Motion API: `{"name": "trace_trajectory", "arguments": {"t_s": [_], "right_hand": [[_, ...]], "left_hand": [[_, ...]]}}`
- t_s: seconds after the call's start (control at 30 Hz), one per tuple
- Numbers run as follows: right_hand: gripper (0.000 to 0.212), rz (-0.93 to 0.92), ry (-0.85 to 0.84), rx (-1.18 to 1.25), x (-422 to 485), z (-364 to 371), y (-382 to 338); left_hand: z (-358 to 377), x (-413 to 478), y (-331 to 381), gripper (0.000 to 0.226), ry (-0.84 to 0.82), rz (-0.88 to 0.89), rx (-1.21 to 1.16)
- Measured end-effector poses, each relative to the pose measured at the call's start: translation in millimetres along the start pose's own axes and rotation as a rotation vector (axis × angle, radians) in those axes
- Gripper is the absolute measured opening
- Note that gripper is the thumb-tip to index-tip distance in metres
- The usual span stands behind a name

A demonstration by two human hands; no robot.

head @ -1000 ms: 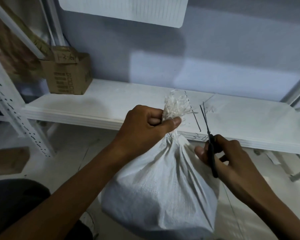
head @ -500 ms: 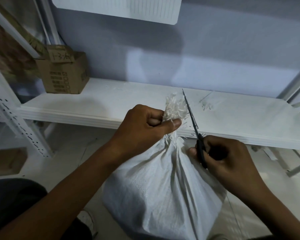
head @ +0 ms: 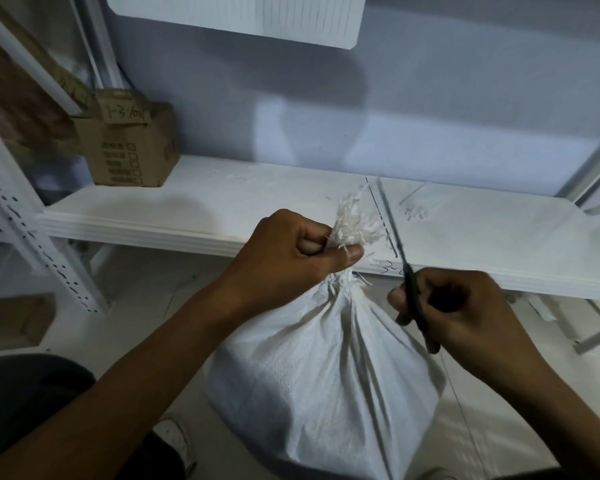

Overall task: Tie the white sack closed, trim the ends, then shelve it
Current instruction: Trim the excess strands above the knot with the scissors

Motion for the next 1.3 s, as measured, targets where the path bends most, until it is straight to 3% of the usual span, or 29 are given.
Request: {"name": "trace_trajectory", "arguments": {"t_s": [0.1,0.2,0.3,0.37,0.5,0.63,0.8,0.93,1.1,1.3], "right_hand": [[0.065,0.052,0.017,0.07,2,-10,4],[0.081,0.11,-0.074,0.027,2,-9,7],[0.064,0.132,-0.16,-0.025,-1,-2,8],[0.067,0.089,-0.197,-0.062,-3,3,5],[0.064,0.055,-0.091,-0.057,-3,-7,-2],[0.059,0.061,-0.06,-0.253,-3,-17,2],[0.063,0.055,-0.248,-0.394,-13,-2,2],[0.059,0.026,-0.178,-0.383,-9,-3,2],[0.071,0.185,-0.166,-0.233,-6,-9,9],[0.081,0.191,-0.25,-0.353,-11,8,16]], "left_hand": [[-2,0,-1,0.051,-0.004,0.016,0.007],[-2,0,-4,0.051,-0.009,0.013,0.029],[-1,-1,-4,0.051,-0.029,0.019,0.049],[-1,-1,-2,0.053,-0.036,0.035,0.079],[1,0,-3,0.049,-0.075,0.092,0.224],[2,-2,-3,0.06,-0.104,0.149,0.314],[3,-5,-10,0.019,-0.187,0.109,0.56],[6,-7,-10,0.023,-0.266,0.105,0.811],[0,-6,-17,0.03,-0.289,0.025,0.852],[3,-6,-17,0.03,-0.306,0.061,0.951]]}}
Point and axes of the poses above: each hand's wrist, its own x-axis towards the middle knuckle, its own z-axis out of the palm, y = z × x, the point moved 7 cm from there along x, towards the middle knuckle, and after that the axes turned 10 degrees about z, right-handed, at the moved point
